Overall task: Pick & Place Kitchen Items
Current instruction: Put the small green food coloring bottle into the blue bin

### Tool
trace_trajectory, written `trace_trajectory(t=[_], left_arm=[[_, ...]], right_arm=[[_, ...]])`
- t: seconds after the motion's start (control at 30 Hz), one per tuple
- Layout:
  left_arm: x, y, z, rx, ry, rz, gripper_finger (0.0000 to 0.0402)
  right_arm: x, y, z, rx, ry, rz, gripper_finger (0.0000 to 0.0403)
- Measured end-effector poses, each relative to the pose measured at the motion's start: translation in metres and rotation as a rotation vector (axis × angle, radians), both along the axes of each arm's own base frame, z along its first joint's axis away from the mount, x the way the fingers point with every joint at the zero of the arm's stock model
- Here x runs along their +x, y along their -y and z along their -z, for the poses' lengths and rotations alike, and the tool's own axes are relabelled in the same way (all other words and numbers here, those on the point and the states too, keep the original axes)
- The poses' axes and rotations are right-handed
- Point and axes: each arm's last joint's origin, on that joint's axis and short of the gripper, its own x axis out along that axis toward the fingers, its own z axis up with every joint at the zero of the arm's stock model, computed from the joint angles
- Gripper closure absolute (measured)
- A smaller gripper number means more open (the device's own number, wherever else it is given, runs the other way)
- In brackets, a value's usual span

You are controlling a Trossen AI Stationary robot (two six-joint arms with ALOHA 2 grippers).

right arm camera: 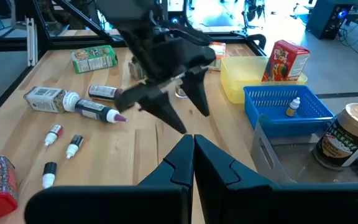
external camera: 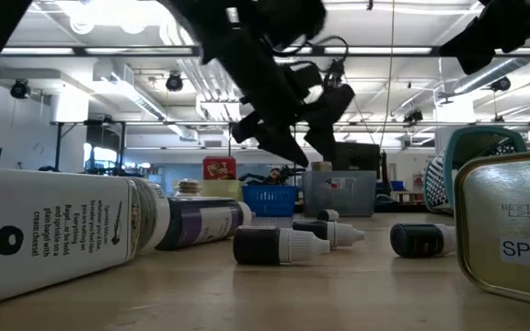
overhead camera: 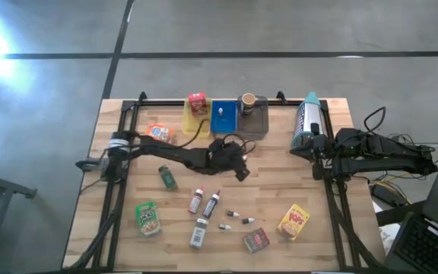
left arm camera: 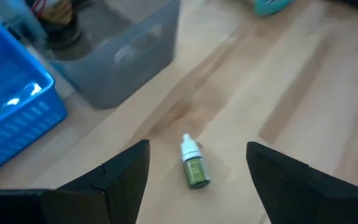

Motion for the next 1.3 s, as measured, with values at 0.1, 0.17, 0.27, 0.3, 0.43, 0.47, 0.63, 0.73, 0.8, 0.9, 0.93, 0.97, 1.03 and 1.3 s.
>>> trace_trajectory(t=[0.1,0.17,0.27,0.3,0.43,0.47,0.63,0.73,0.8,0.9,0.93,0.97,1.03,1.3], left_arm=[[0.011,-0.004,-0.001,-0.009,-0.093,-0.026,0.0129],[0.02,-0.006,-0.003,-0.009,-0.116,-0.025,0.0129],[0.031,-0.008,-0.006,-0.031,-0.129,-0.013,0.0129],[0.034,-0.009,-0.007,-0.046,-0.134,-0.005,0.0129],[0.041,-0.015,0.0,-0.118,-0.182,0.006,0.0129],[0.042,-0.017,0.001,-0.137,-0.185,0.004,0.0129],[0.044,-0.024,0.007,-0.166,-0.21,-0.013,0.0129],[0.045,-0.024,0.013,-0.167,-0.226,-0.014,0.0129],[0.045,-0.024,0.018,-0.174,-0.237,-0.01,0.0129],[0.046,-0.024,0.022,-0.174,-0.244,-0.007,0.0129],[0.046,-0.024,0.022,-0.174,-0.243,-0.007,0.0129],[0.047,-0.024,0.023,-0.174,-0.238,-0.007,0.0131],[0.048,-0.025,0.023,-0.169,-0.232,-0.001,0.0139],[0.049,-0.031,0.024,-0.16,-0.231,-0.002,0.0184]], right_arm=[[0.0,0.0,0.0,0.0,0.0,0.0,0.0394],[0.0,0.0,0.0,0.0,0.001,0.0,0.0394],[0.0,0.0,0.0,0.0,0.0,0.0,0.0394],[0.0,0.0,0.0,0.0,0.001,0.0,0.0394],[0.0,0.0,0.0,0.0,0.0,0.0,0.0394],[0.0,0.0,0.0,0.0,0.0,0.0,0.0394],[0.0,0.0,0.0,0.0,0.0,0.0,0.0394],[0.0,0.0,0.0,0.0,0.001,0.0,0.0394],[0.0,0.0,0.0,0.0,0.0,0.0,0.0394],[0.0,0.0,0.0,0.0,0.0,0.0,0.0394],[0.0,0.0,0.0,0.0,0.001,0.0,0.0394],[0.0,0.0,0.0,0.0,0.0,0.0,0.0394],[0.0,0.0,0.0,0.0,0.0,0.0,0.0394],[0.0,0.0,0.0,0.0,0.0,0.0,0.0394]])
